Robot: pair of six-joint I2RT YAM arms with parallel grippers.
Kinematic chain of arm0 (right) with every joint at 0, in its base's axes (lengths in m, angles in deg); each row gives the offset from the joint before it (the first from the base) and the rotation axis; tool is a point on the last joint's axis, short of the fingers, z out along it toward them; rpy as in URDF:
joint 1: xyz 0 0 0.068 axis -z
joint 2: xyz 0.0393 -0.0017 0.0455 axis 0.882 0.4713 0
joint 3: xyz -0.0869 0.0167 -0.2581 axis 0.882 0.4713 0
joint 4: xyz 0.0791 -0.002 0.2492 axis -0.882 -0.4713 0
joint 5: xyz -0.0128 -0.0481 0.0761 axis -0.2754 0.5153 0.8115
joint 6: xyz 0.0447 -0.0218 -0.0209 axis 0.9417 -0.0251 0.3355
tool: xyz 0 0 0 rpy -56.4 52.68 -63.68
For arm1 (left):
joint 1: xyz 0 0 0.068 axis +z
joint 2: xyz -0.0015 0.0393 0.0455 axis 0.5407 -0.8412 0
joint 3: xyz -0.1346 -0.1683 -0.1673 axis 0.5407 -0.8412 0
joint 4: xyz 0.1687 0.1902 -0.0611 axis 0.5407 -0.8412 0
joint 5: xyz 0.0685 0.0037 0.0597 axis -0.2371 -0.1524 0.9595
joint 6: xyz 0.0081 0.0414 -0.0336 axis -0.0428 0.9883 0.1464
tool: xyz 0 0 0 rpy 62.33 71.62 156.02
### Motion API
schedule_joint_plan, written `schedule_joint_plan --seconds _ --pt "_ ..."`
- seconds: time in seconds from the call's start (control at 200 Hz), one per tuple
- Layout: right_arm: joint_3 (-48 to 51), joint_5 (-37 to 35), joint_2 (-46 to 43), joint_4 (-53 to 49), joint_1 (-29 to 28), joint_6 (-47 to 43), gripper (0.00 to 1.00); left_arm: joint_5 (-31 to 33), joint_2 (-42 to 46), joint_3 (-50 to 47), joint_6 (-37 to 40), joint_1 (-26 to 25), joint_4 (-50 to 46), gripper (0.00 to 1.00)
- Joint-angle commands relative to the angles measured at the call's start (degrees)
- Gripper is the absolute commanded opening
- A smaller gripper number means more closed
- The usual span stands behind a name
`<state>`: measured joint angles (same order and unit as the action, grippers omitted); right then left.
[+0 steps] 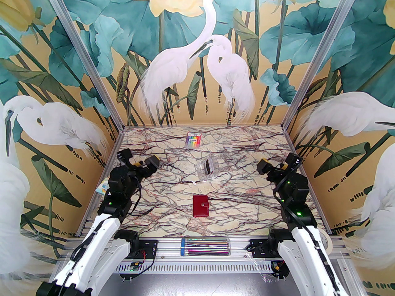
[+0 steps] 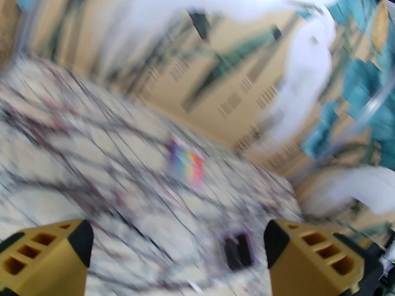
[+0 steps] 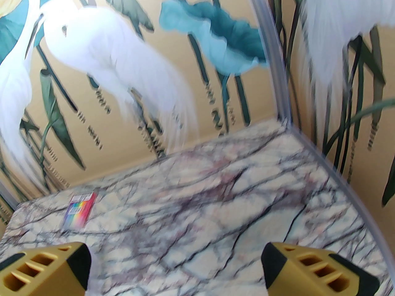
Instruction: Put the credit cards into the card holder
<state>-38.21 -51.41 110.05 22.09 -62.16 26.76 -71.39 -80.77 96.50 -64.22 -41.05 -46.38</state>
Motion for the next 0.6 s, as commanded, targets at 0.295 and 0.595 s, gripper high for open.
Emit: schedule_joint_plan --seconds 0.295,0.595 --pt "-4.55 11.3 10.35 -15.72 -15.84 21.21 0.75 -21.3 -9.13 -6.74 -11.36 -10.86 -3.21 0.82" --pt "-14.31 2.21 33.91 -17.7 -36.23 28.95 0.57 -21.05 -20.15 -9.34 -11.62 -20.31 4.34 0.65"
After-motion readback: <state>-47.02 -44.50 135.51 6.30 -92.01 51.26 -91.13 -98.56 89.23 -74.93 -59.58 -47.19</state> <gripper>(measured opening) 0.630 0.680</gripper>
